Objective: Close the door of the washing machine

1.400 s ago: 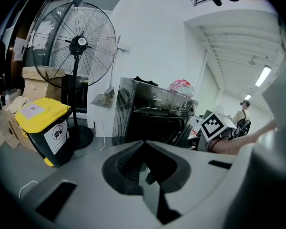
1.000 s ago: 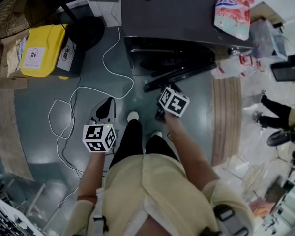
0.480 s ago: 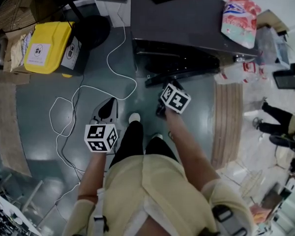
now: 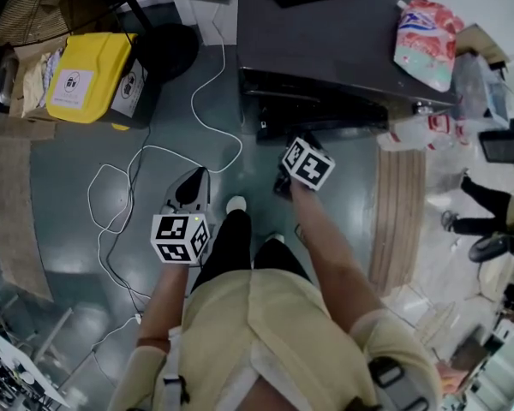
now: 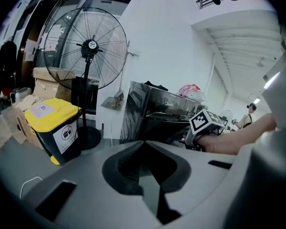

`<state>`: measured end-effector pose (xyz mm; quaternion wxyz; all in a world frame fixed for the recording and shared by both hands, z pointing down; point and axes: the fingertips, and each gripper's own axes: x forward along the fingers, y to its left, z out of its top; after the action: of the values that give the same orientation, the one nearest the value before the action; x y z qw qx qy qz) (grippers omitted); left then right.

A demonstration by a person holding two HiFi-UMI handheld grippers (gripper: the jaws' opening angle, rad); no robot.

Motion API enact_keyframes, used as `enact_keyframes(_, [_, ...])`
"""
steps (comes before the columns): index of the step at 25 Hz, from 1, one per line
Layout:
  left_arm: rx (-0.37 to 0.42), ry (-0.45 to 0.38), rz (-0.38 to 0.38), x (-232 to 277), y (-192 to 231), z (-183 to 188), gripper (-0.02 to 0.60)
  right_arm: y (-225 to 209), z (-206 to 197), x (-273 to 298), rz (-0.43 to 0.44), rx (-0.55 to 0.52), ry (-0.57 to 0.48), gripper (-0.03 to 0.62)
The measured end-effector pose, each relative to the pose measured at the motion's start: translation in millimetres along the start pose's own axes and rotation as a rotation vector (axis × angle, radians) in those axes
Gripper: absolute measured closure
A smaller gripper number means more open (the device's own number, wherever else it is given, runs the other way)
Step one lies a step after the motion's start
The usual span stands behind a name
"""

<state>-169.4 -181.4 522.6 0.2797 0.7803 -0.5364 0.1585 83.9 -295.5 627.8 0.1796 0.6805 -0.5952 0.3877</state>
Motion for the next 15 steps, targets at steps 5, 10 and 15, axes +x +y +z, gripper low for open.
enact_keyframes(5, [0.002, -0.002, -0.003, 2, -1, 2, 0.577, 4, 5, 5, 0.003, -0.001, -0.005, 0.453])
enact_keyframes(10, [0.007, -0.002, -0.007, 2, -2, 2, 0.577, 7, 9, 9, 0.003, -0.004, -0.015, 0.453])
enact_keyframes(15, [0.015, 0.004, 0.002, 2, -1, 2, 0.577, 8, 14, 14, 0.005, -0.011, -0.015, 0.453])
